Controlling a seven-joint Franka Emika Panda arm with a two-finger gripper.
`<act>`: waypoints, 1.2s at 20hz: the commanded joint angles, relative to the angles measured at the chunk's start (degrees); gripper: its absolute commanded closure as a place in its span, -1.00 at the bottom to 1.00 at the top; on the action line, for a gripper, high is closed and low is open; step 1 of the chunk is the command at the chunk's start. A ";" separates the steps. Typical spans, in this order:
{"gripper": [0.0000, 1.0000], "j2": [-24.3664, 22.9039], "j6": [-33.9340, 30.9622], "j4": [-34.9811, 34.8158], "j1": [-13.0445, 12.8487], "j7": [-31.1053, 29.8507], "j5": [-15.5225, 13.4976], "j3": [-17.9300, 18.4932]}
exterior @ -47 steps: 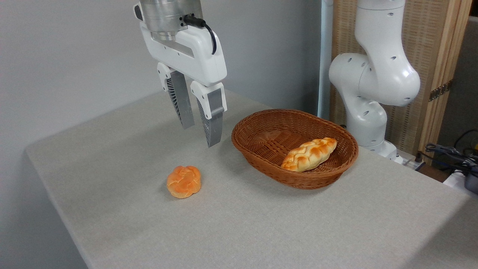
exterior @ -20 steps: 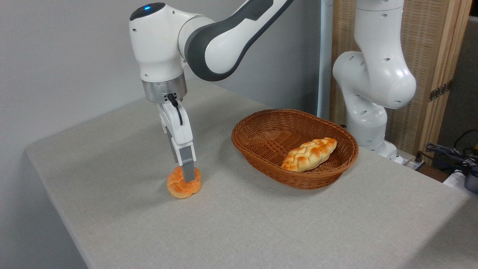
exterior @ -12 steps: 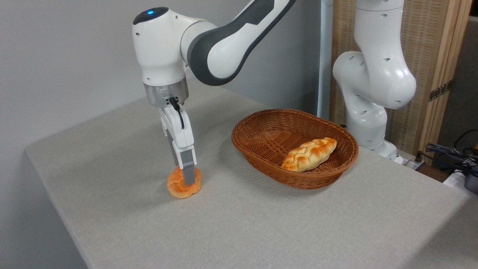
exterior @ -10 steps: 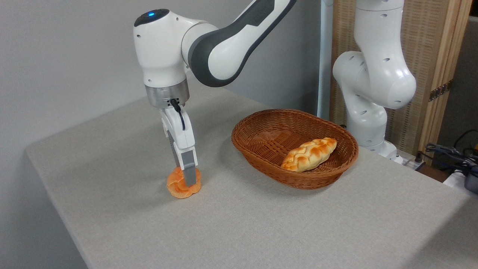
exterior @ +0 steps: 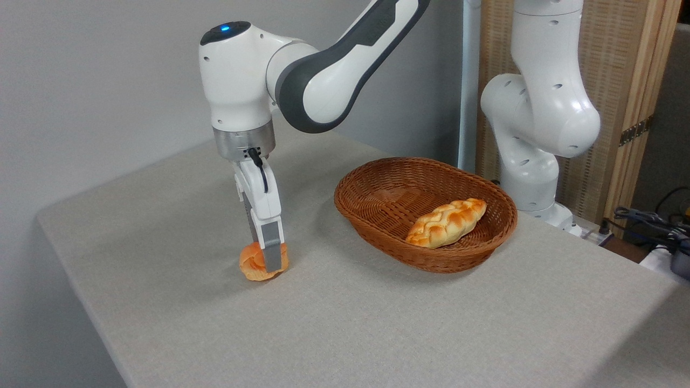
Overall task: Put bread into the basket
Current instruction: 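Close the gripper fingers around the round bun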
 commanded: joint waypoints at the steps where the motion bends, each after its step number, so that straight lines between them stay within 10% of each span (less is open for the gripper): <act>1: -0.43 0.29 1.38 -0.60 -0.74 0.20 4.07 0.66; 6: 0.43 0.29 1.29 -0.69 -1.01 0.12 4.96 0.66; 24: 0.62 -1.20 -4.22 -1.83 -1.36 -1.90 4.00 0.84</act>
